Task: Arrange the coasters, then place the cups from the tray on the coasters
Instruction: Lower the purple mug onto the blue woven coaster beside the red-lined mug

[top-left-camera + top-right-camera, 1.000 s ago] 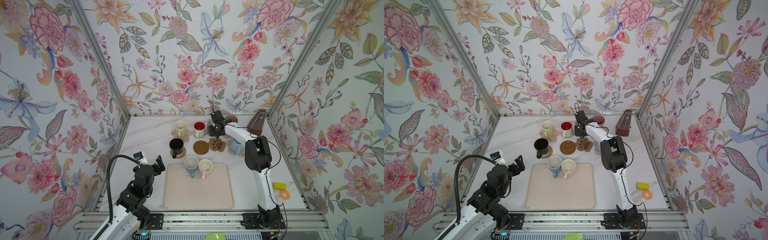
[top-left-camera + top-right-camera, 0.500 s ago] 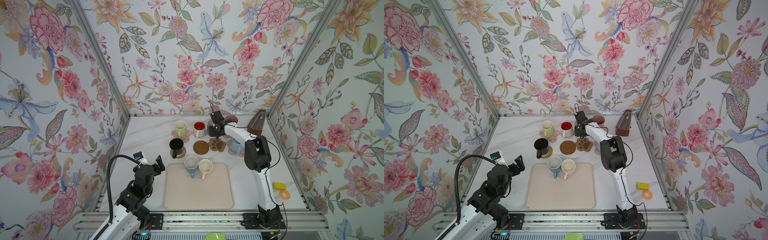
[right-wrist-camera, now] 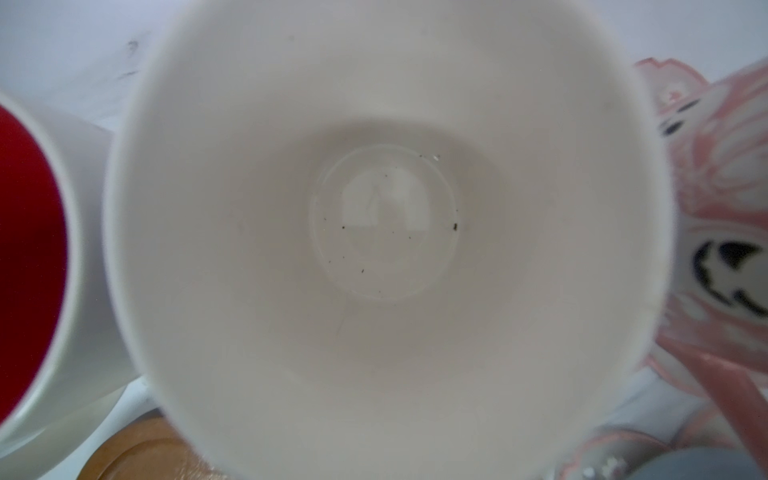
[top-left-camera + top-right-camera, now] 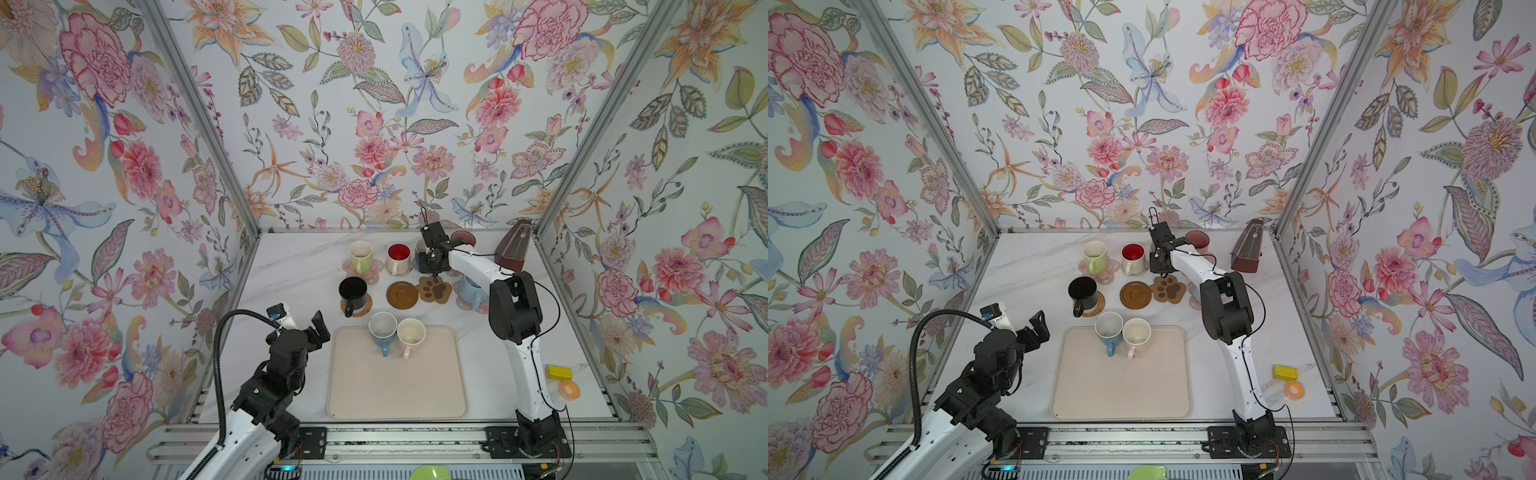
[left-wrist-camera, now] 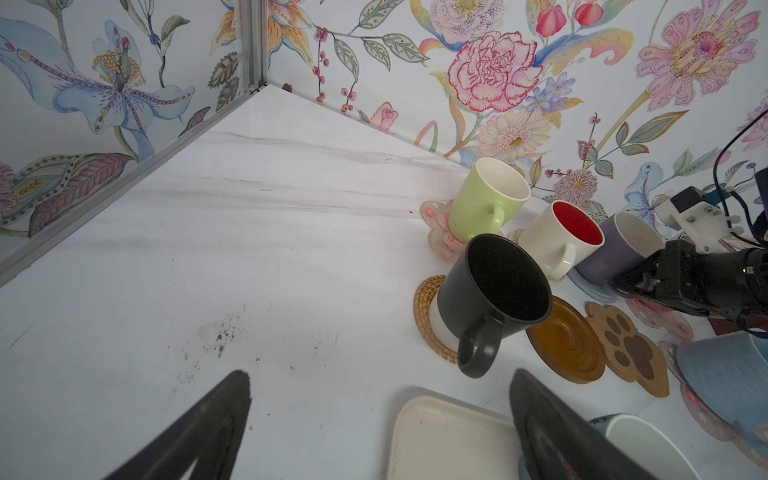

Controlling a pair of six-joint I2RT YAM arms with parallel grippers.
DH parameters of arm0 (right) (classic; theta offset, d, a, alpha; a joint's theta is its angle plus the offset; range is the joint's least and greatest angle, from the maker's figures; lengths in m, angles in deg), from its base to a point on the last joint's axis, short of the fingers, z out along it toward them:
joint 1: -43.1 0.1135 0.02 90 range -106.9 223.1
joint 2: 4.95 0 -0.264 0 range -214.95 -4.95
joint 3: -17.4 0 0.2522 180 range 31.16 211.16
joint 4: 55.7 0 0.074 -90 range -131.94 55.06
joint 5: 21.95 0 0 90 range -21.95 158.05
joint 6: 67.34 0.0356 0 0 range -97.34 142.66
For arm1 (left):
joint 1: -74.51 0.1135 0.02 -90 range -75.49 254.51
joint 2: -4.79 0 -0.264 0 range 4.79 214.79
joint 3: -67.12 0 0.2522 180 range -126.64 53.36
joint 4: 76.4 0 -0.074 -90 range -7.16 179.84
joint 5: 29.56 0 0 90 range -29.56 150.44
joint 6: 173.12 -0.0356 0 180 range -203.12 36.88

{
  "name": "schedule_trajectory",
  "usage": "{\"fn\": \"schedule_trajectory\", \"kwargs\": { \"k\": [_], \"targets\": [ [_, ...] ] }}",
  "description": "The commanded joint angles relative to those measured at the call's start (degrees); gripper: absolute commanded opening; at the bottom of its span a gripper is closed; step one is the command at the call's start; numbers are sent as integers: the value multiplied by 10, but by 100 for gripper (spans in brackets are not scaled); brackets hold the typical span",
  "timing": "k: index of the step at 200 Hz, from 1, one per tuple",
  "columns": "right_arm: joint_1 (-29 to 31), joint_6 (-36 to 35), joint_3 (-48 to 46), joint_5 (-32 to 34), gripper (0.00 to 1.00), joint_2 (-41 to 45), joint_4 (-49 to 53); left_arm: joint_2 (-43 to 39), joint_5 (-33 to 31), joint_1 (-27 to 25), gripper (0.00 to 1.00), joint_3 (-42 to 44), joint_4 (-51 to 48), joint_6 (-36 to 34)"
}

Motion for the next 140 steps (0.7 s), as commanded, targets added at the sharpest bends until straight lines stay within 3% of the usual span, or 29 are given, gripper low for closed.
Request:
{"fn": "schedule_trajectory", "kwargs": {
  "k": [1, 37, 78, 140],
  "targets": [
    [-2, -9, 18, 7, 0, -12, -18, -5, -15, 7, 99, -13, -12, 6],
    [-2, -7, 16, 2, 3, -15, -17, -6, -15, 7, 99, -12, -12, 6],
    [-1, -6, 12, 1, 13, -8, -18, -3, -15, 6, 99, -13, -10, 5],
    [6, -6, -3, 7, 52, 45, -18, 0, -12, 7, 99, -16, -8, 6]
  ]
}}
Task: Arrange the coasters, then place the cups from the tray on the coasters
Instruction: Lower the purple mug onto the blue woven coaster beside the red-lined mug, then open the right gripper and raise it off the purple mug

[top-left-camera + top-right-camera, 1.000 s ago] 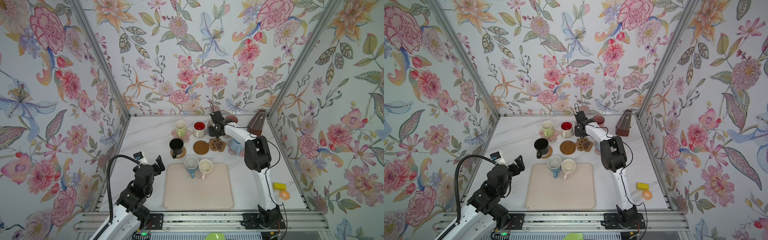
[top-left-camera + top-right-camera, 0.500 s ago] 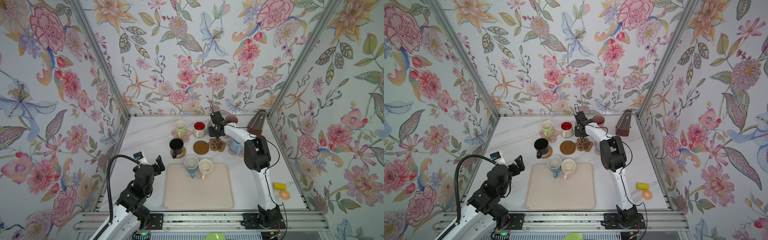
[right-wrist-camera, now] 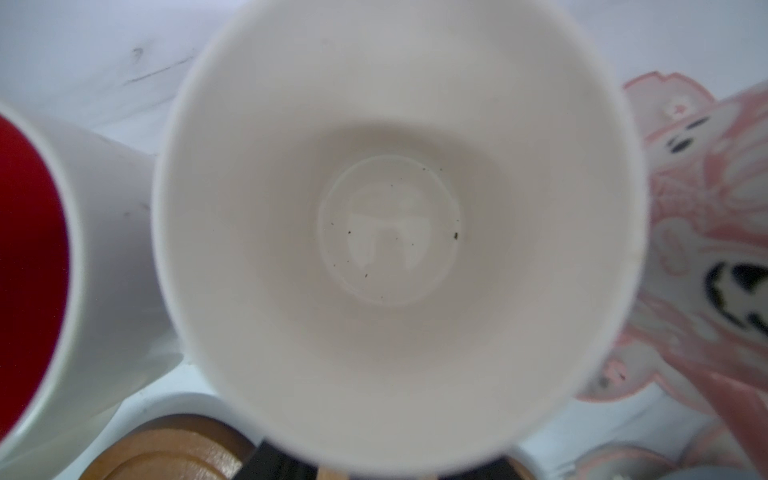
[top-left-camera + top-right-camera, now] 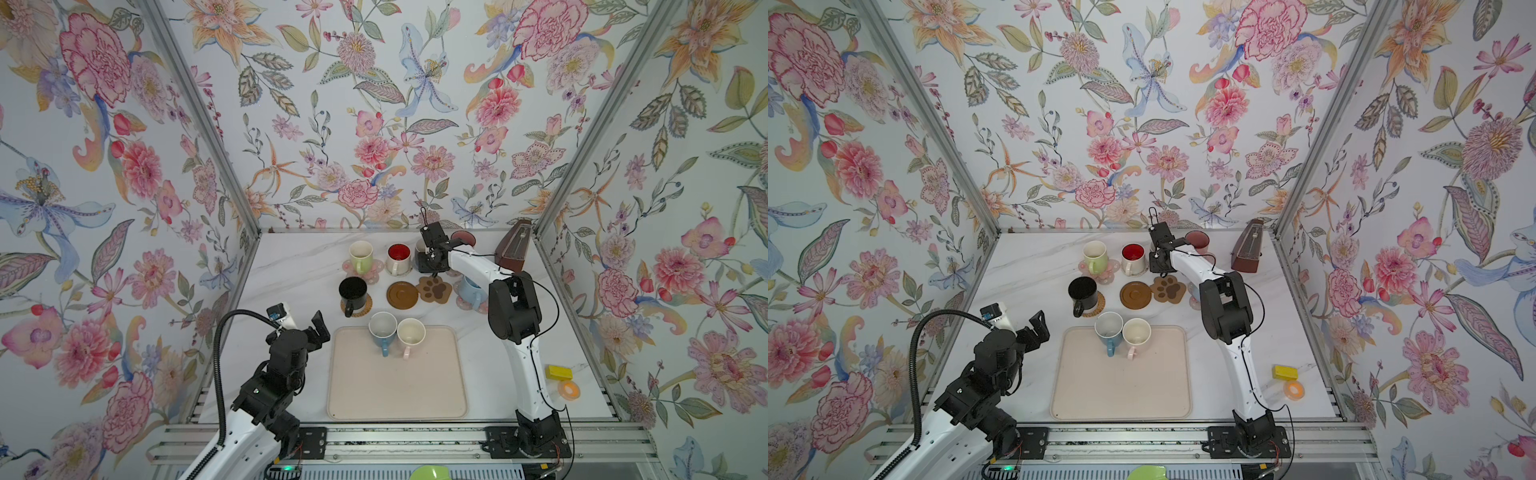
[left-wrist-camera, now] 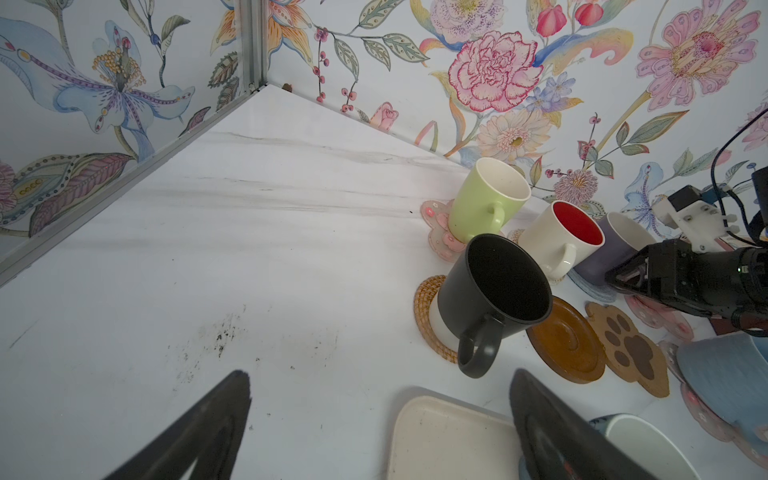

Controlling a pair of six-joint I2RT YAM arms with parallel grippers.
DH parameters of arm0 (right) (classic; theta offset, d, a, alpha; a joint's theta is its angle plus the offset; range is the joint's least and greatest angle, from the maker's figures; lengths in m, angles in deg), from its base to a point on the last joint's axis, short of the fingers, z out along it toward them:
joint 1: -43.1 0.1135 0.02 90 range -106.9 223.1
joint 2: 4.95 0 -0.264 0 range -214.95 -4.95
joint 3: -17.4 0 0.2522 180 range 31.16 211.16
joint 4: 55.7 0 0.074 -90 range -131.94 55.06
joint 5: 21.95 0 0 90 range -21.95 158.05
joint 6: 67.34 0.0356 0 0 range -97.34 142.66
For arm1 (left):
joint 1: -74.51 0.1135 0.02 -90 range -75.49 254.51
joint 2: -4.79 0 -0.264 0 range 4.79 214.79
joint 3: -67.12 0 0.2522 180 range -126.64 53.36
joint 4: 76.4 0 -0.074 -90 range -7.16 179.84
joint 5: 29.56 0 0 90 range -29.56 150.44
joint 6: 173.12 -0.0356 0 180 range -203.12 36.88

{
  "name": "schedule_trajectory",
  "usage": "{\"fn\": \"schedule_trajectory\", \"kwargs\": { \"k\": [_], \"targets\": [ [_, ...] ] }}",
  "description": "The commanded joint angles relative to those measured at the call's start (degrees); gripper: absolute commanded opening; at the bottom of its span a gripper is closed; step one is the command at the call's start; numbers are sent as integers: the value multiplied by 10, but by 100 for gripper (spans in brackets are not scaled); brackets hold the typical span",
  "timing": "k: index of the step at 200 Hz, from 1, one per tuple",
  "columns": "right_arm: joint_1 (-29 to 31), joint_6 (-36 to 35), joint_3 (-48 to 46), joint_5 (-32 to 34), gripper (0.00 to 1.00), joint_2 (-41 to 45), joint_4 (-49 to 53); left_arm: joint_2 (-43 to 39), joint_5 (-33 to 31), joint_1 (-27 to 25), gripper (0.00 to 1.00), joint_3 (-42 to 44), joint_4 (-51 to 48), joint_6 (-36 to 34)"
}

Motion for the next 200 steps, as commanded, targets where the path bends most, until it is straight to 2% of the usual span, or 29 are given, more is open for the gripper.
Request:
{"fn": "schedule_trajectory", "kwargs": {
  "k": [1, 34, 55, 81, 113, 130, 165, 200],
  "targets": [
    [6, -3, -4, 7, 52, 50, -6, 0, -12, 7, 99, -17, -7, 7],
    [18, -6, -41, 20, 79, 115, -20, -2, -8, 7, 99, -17, -9, 10],
    [21, 3, -100, 15, 90, 187, -52, -3, -6, 8, 99, -17, -11, 11],
    [25, 14, -219, 2, 99, 297, -125, -2, 3, 7, 99, -13, -8, 19],
    [43, 15, -404, 57, 99, 453, -232, 0, 15, 7, 99, -5, -6, 28],
    [48, 30, -471, 87, 99, 515, -250, 0, 27, 7, 99, -3, -6, 30],
    [49, 56, -541, 122, 99, 584, -238, 22, 88, 7, 99, 6, 21, 41],
    [48, 66, -568, 135, 99, 602, -236, 62, 181, 7, 99, 2, 36, 72]
  ]
}}
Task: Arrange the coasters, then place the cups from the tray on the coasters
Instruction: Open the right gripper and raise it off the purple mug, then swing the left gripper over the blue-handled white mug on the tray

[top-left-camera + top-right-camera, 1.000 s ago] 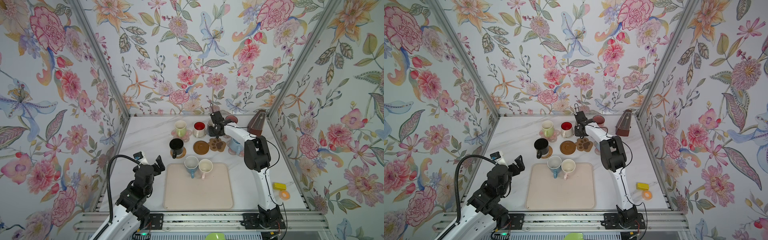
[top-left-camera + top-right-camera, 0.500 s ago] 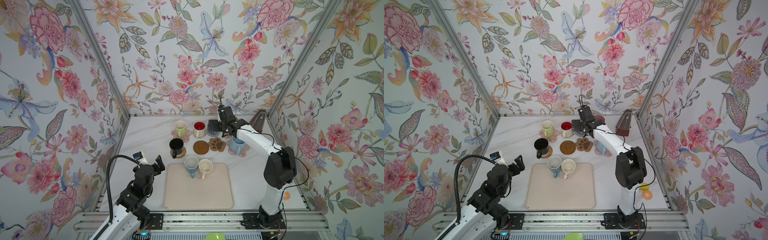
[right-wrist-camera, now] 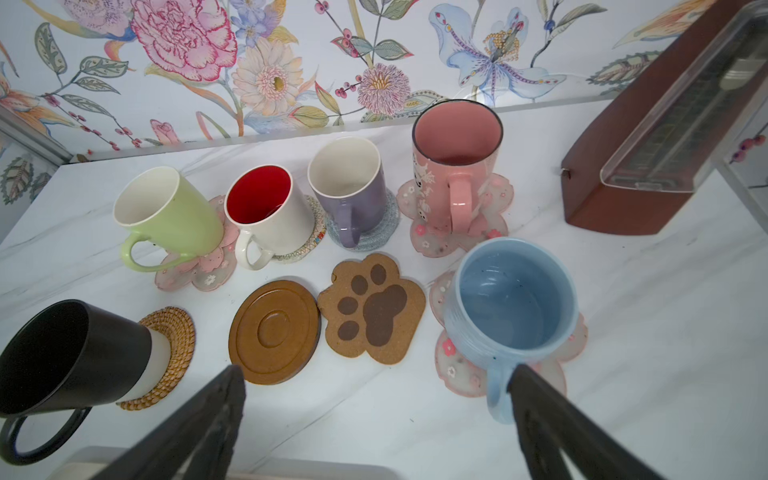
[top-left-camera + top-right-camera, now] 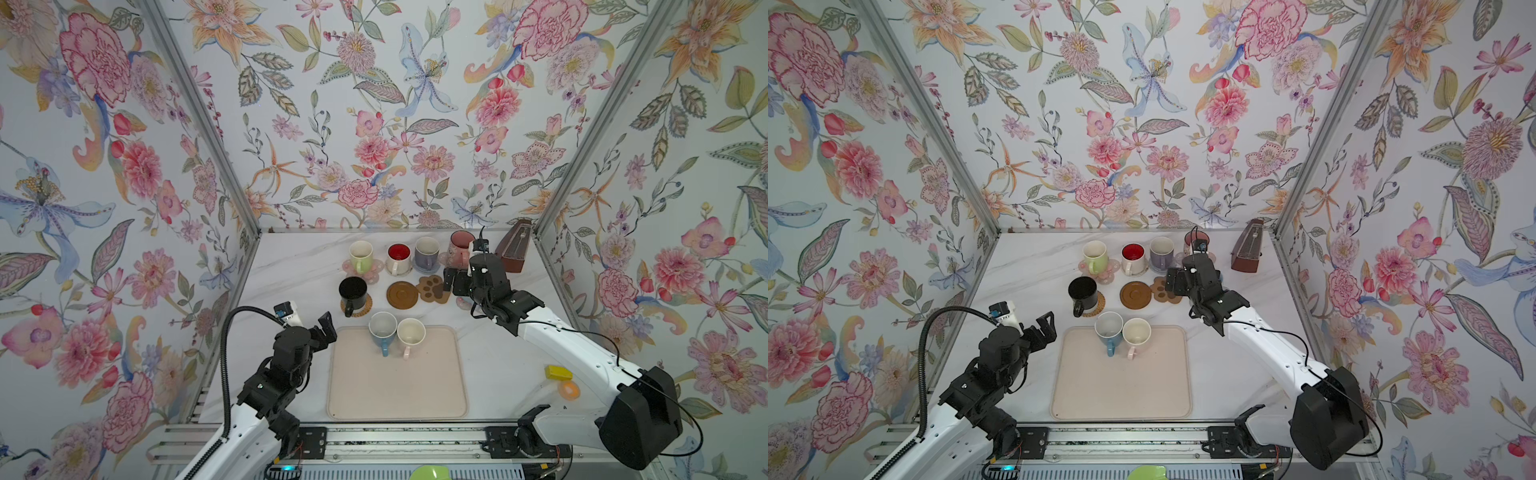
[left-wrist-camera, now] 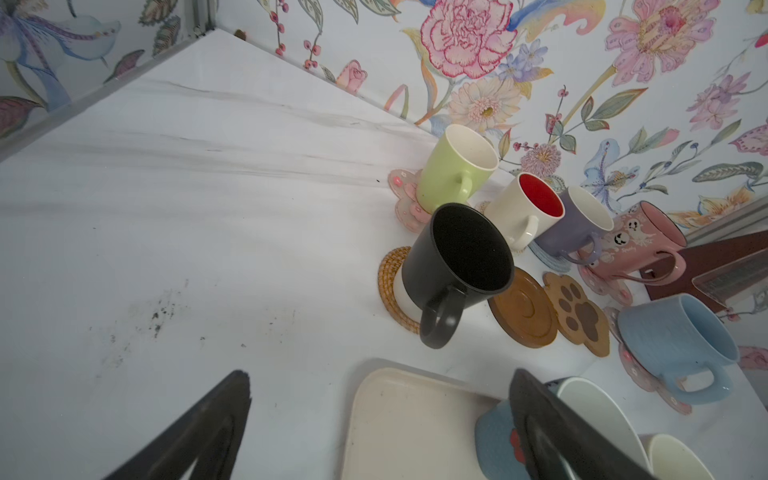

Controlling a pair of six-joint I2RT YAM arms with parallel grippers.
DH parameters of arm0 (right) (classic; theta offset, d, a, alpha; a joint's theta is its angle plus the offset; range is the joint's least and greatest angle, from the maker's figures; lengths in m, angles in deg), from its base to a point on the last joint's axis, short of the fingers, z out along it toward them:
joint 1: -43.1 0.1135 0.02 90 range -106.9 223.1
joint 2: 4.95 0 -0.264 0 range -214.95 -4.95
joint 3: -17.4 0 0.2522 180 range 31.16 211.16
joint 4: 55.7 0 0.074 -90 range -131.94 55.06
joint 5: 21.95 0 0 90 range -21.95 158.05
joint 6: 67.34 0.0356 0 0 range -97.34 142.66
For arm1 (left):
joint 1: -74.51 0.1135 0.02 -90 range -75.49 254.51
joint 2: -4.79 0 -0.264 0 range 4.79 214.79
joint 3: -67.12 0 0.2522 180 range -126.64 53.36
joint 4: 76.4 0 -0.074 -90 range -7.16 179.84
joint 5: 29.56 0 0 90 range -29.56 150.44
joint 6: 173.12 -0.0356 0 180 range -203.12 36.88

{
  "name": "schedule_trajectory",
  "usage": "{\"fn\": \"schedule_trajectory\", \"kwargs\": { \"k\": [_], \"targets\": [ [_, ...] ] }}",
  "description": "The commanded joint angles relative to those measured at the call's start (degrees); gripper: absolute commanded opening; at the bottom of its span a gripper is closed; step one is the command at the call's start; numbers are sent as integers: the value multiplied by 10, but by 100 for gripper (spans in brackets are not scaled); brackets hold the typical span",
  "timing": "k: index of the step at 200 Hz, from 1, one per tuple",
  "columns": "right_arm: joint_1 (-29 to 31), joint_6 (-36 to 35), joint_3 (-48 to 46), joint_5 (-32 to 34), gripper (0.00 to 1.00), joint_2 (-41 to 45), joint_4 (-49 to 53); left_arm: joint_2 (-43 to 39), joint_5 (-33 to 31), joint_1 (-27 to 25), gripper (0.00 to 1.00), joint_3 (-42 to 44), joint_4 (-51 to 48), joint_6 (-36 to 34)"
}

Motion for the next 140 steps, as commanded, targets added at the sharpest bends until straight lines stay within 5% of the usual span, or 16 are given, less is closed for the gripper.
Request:
{"fn": "schedule_trajectory", "kwargs": {
  "k": [1, 55, 140],
  "targets": [
    [0, 18, -15, 27, 99, 10, -13, 19, 87, 4, 99, 2, 16, 28],
    [0, 19, -10, 27, 99, -3, -11, 6, 154, -42, 95, 14, 11, 73],
    [-1, 22, -11, 24, 99, -6, -6, 128, 91, -203, 89, -37, 16, 85]
  ]
}}
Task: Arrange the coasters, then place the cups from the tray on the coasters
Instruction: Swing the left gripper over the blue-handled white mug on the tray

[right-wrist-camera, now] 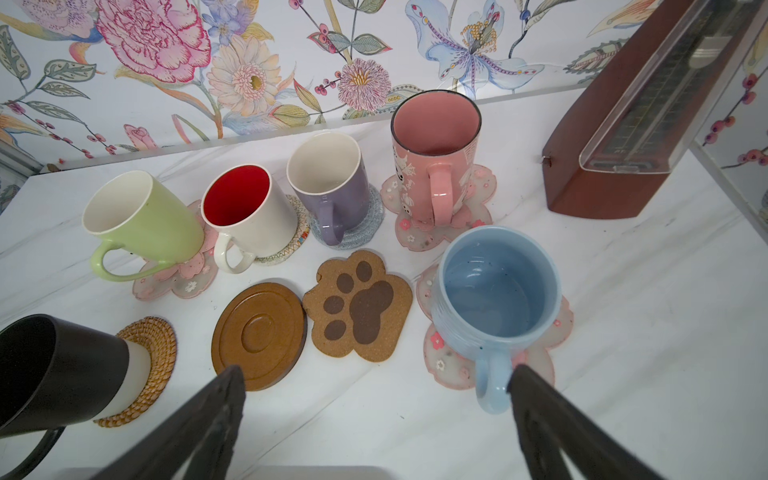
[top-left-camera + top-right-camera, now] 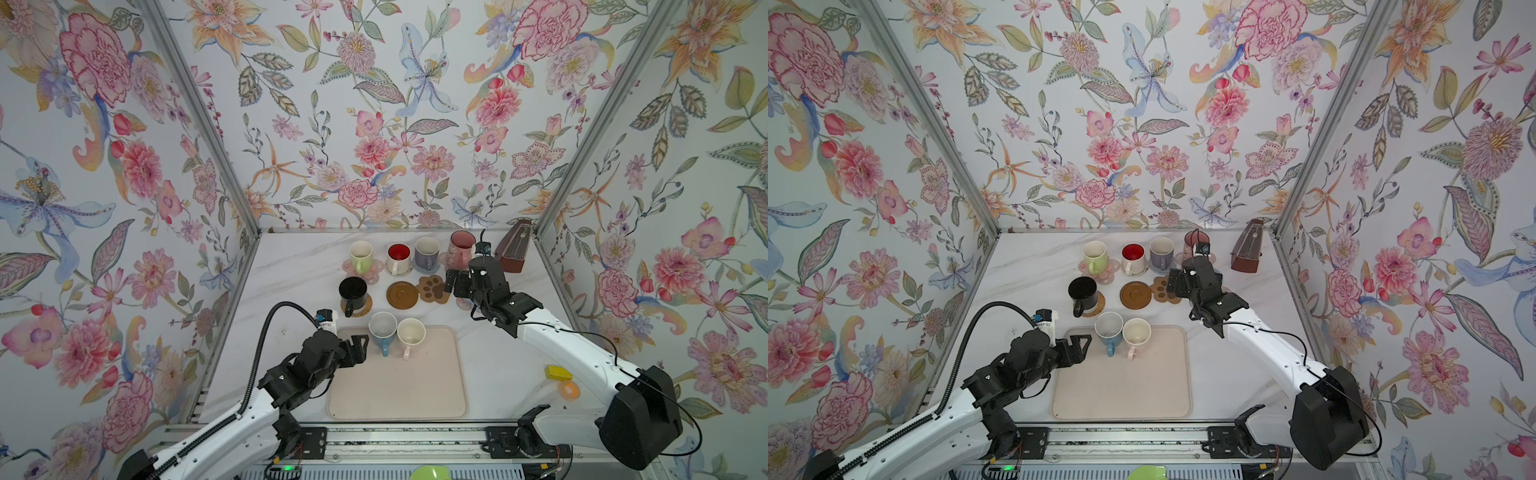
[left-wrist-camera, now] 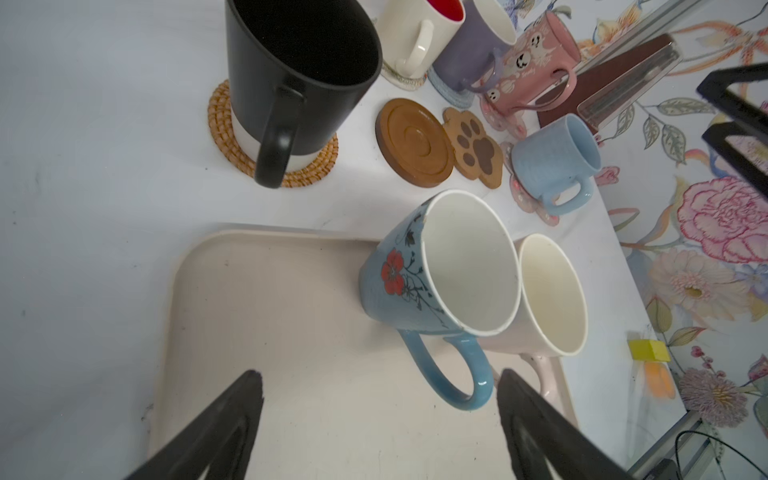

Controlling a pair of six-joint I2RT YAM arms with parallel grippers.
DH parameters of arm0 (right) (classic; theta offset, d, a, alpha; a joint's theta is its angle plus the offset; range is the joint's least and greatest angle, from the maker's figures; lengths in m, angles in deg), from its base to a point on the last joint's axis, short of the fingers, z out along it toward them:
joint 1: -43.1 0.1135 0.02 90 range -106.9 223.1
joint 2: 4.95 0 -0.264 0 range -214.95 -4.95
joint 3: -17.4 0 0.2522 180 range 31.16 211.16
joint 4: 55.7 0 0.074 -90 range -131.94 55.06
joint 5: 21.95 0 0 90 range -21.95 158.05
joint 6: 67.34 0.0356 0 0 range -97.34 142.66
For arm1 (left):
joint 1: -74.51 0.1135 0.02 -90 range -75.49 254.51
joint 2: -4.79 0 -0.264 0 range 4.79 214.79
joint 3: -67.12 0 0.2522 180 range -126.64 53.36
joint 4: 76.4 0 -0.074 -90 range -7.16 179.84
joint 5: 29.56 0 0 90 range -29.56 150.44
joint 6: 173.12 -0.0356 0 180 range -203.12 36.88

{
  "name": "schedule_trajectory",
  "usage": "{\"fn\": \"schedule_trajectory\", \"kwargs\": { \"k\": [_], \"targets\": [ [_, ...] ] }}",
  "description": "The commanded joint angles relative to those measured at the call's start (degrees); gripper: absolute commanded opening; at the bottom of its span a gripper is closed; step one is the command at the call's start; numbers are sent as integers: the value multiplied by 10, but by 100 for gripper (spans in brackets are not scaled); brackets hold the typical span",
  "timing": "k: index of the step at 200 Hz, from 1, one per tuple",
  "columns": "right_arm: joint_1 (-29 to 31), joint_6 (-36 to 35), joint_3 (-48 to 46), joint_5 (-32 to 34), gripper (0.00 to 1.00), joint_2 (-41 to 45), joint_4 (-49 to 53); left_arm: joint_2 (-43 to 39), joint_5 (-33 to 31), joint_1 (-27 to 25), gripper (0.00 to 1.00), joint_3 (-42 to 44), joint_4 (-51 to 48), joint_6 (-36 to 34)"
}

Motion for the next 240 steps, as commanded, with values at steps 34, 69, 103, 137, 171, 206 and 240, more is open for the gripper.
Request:
{"fn": "schedule_trajectory", "kwargs": {
  "k": [34, 69, 103, 137, 171, 206, 240],
  "targets": [
    [-1, 12, -6, 6, 99, 1, -4, 63, -54, -83, 87, -76, -39, 0],
    [-2, 10, 0, 3, 99, -3, -2, 123, -65, -101, 83, -124, -83, 0],
    [-3, 10, -5, 2, 99, -1, -2, 179, -82, -131, 79, -169, -124, -7],
    [-3, 11, -3, -2, 99, -6, -4, 232, -85, -143, 76, -197, -145, -5],
    [-3, 9, 2, -5, 99, -9, -4, 272, -98, -143, 73, -226, -170, -3],
    [-5, 10, -2, -6, 99, -8, -5, 298, -105, -143, 69, -249, -177, -17],
    [-5, 10, -3, -6, 99, -7, -4, 332, -103, -143, 64, -268, -181, -24]
  ]
}}
